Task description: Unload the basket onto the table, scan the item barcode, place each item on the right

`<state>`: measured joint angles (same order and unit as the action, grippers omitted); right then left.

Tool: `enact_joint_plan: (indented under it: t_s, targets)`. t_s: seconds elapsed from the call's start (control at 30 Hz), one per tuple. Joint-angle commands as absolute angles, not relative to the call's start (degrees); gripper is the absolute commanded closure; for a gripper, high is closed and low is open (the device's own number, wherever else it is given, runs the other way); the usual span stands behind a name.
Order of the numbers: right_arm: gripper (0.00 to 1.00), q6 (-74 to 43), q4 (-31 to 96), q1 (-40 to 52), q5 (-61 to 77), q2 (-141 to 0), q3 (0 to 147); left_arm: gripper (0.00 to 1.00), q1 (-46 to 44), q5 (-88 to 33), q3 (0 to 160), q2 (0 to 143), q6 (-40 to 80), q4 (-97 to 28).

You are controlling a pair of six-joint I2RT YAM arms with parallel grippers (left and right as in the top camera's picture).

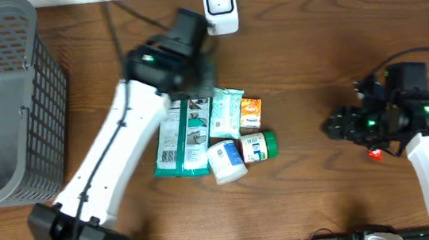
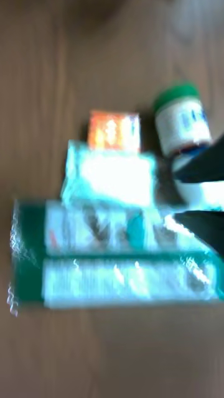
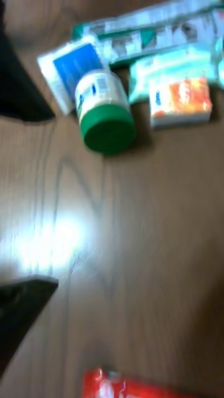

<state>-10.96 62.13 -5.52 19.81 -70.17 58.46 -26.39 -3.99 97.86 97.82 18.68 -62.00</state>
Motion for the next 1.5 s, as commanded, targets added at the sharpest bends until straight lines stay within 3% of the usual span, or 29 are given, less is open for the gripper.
enact_joint_plan:
  t_s: [0.0,0.1,0.17,0.37,0.57,0.63,0.83,0.9,0.97,1.47]
  targets:
    - [0.18,-11.77,59.96,-1.34,21.69,-70.91,58.48,0.74,-21.19,-0.78,98.06,96.75,17.58,-64.84]
    - [0.12,-11.77,57.19,2.42,21.69,-71.7,58.48,0.69,-16.71,-1.17,98.06,96.75,17.58,-66.43]
    - [0.01,-11.75,54.87,5.19,21.69,-72.29,58.48,0.68,-14.35,-2.61,98.06,96.75,17.56,-67.11]
    - [0.01,-8.99,48.27,6.87,28.62,-71.96,58.7,0.68,-12.27,-6.5,98.04,96.77,14.94,-67.24]
    - [0.53,-10.24,47.75,7.75,29.41,-77.45,63.29,0.68,-12.34,-7.64,98.04,97.78,14.85,-65.14]
    - [0.59,-10.24,47.66,9.13,29.1,-81.25,65.25,0.68,-12.34,-9.1,98.04,98.48,14.83,-64.25]
    - [0.57,-10.68,42.26,12.67,24.6,-90.52,67.92,0.68,-12.34,-9.89,98.04,100.14,14.83,-63.96]
    - [0.51,-13.52,39.81,12.86,23.38,-93.01,67.92,0.68,-12.34,-9.89,98.02,100.42,14.83,-64.05]
    - [0.5,-16.43,38.79,12.86,22.92,-95.42,67.92,0.68,-12.34,-9.89,98.02,100.47,14.83,-64.25]
    - [0.61,-21.52,31.03,20.08,19.11,-110.48,67.9,0.68,-12.34,-7.2,98.02,100.47,14.83,-64.05]
